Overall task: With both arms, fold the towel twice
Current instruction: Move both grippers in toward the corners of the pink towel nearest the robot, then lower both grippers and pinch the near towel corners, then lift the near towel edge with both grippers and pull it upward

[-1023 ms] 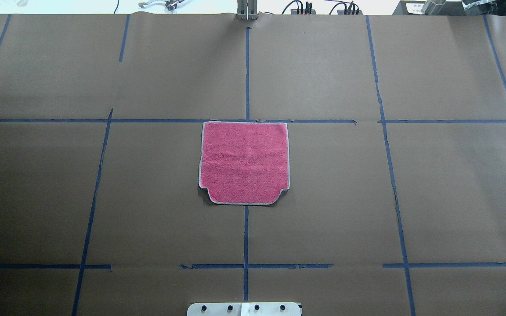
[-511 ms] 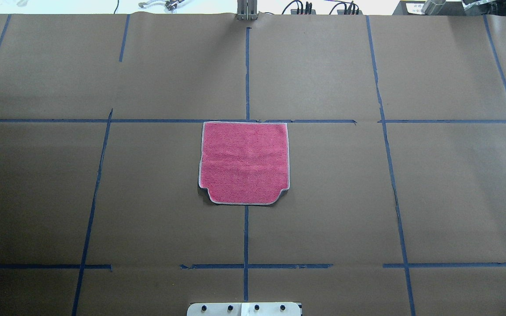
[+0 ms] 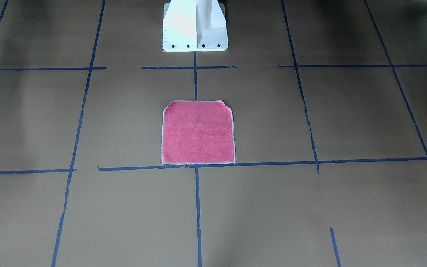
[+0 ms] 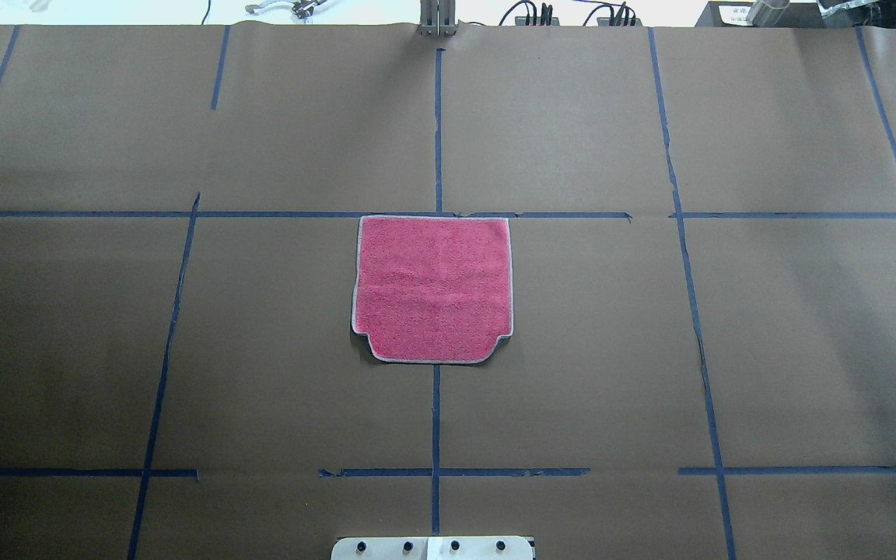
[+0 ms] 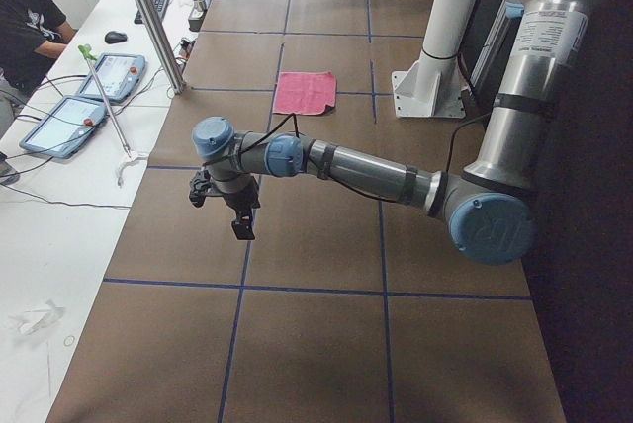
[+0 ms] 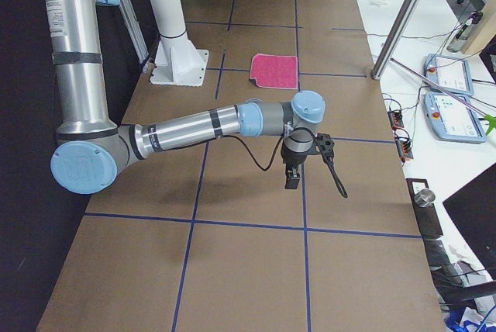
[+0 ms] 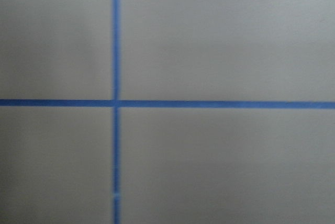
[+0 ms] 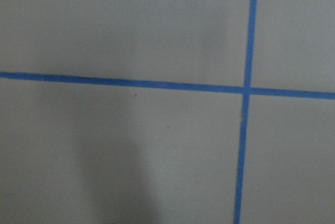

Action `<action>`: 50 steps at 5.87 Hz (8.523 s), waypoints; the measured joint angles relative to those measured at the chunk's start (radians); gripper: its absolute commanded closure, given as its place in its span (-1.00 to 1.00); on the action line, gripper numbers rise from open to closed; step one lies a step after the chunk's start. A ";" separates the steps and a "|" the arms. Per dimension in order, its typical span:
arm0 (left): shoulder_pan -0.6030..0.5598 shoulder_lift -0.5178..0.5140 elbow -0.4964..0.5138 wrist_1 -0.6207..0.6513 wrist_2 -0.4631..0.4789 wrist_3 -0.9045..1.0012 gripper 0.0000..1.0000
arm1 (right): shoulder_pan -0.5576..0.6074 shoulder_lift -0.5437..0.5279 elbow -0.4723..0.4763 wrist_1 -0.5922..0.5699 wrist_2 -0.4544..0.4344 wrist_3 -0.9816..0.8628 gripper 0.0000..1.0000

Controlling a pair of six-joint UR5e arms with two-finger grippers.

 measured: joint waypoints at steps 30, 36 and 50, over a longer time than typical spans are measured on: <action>0.860 -0.412 0.019 -0.275 0.384 -1.592 0.49 | -0.842 0.509 -0.112 0.203 -0.340 1.537 -1.00; 0.856 -0.412 0.017 -0.273 0.384 -1.592 0.93 | -0.852 0.513 -0.135 0.233 -0.340 1.575 -1.00; 0.848 -0.413 0.017 -0.272 0.386 -1.594 0.94 | -0.905 0.498 -0.154 0.335 -0.330 1.718 0.91</action>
